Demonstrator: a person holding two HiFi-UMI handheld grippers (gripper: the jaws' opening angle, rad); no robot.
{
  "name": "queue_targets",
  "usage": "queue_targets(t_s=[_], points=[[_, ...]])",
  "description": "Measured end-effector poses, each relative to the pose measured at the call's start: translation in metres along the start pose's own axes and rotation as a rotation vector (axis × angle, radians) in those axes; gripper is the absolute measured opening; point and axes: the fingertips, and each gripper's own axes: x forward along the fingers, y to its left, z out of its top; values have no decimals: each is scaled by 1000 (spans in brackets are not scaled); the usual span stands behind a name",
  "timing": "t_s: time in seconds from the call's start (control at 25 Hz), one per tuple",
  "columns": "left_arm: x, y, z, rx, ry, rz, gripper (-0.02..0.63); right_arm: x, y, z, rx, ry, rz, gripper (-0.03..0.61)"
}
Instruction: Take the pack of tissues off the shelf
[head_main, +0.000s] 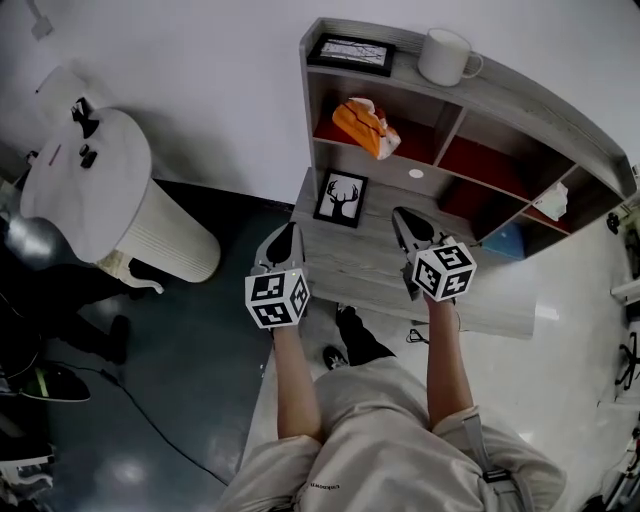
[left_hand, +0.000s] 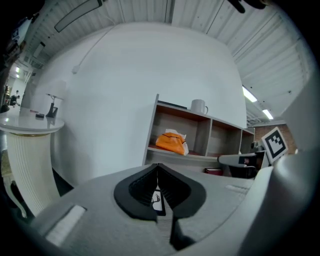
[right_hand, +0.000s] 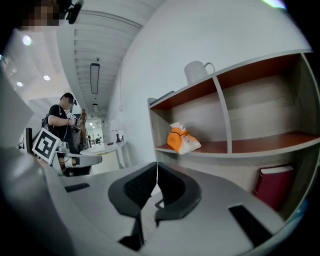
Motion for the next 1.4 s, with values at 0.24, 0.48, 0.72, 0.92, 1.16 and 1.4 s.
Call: queue_targets(t_s=[0.24,0.48,0.72,0.92,1.16,1.4], points=[[30,-11,14,56,5,-51,9,13,-25,18,17,-54,-47,17],[64,-10,29,90,18,-87,9,35,-40,32,2,-54,-82,18],[96,-25,34,123,29,-153,9,61,-46,37,-37,-20,-86,18],[121,-29,27,110,46,-184,9,78,-54,42,-62,-6,-103,27],[141,-35,18,112,68,-214,9,90,-62,39,-96,28,-128,82],[157,-36,17,114,76,-228,9,102,-68,44,-85,7,-128,127]])
